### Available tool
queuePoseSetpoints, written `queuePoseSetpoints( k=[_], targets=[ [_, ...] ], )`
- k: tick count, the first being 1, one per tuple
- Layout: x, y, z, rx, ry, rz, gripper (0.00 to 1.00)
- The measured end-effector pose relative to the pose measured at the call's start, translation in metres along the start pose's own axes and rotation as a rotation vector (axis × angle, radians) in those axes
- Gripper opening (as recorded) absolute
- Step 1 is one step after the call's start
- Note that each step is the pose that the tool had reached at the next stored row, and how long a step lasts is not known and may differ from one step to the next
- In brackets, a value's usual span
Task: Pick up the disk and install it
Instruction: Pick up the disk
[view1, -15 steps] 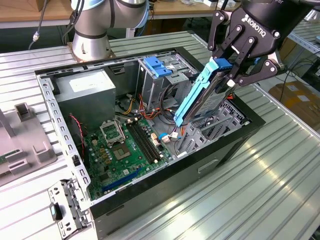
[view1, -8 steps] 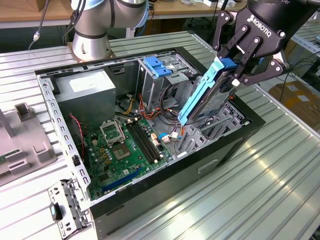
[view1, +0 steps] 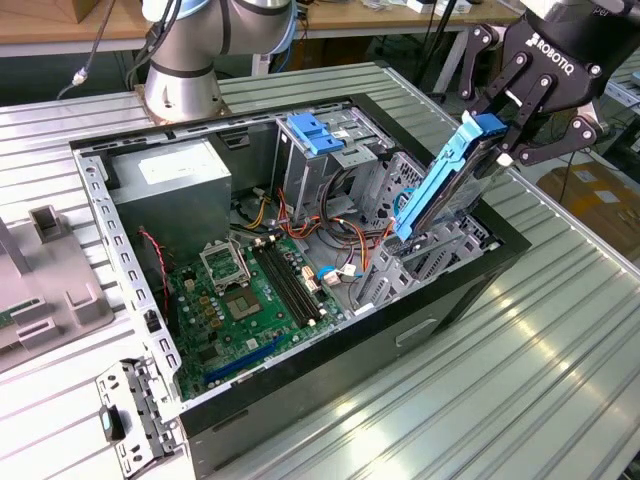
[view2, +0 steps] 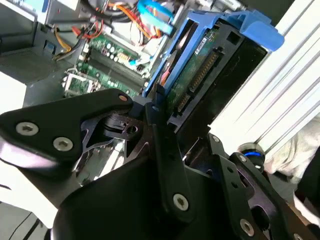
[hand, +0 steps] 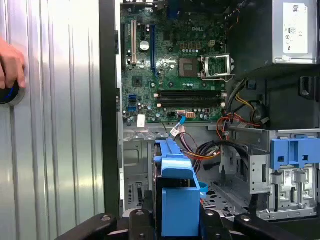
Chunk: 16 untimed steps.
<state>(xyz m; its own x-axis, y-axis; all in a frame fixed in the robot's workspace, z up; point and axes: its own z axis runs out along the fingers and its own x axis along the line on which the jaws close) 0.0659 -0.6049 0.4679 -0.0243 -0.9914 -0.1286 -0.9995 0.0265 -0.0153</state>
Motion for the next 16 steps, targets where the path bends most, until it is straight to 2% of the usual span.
queuePoseSetpoints(
  k=[1,12,13,16],
  targets=[
    [0.0,-0.0051,0.0002,0.0004,0.0198,0.0,0.36],
    [-0.0003,-0.0193,0.0004,0.0004,0.0198,0.0,0.36],
    [-0.0004,-0.023,0.0005,0.0005,0.0198,0.0,0.36],
    [-0.0005,-0.0269,0.0005,0.0005,0.0198,0.0,0.36]
  ],
)
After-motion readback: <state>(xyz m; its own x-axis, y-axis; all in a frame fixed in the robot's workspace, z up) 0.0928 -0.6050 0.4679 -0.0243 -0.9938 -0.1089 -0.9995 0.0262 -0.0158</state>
